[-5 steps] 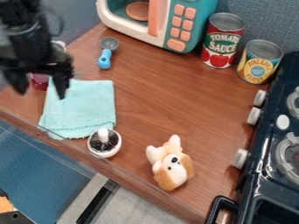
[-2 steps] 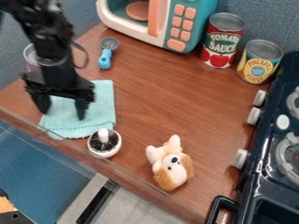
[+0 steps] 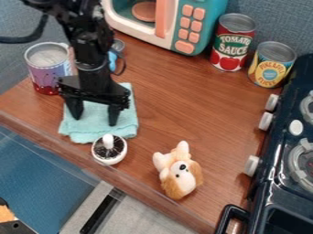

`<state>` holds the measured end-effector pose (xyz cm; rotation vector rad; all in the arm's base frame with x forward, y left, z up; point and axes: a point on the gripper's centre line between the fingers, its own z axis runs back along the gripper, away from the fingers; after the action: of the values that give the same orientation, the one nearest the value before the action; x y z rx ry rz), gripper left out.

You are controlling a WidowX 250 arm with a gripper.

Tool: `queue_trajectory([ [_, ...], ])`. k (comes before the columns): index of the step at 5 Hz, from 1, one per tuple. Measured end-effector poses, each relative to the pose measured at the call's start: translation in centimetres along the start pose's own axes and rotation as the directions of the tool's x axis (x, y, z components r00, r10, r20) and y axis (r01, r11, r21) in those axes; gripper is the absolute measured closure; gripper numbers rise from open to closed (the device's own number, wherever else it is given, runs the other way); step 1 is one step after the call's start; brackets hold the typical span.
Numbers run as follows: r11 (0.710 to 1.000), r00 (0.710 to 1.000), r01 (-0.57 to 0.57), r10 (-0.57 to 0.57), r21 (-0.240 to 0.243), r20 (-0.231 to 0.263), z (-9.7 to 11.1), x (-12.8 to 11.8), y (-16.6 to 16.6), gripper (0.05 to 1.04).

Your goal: Moved the blue cloth to the middle of the table

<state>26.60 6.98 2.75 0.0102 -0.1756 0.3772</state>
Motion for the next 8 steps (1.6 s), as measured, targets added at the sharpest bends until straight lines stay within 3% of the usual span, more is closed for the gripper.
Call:
queue_trajectory([
  [4,0.99,0.994,0.095,-0.088,-0.103,0.068,-0.7,3.7,-12.1,0.082],
  [6,0.984,0.99,0.122,-0.112,-0.13,0.085,-1.1,6.6,-15.3,0.082],
  [8,0.984,0.988,0.129,-0.117,-0.12,0.105,-0.9,5.7,-16.0,0.086],
])
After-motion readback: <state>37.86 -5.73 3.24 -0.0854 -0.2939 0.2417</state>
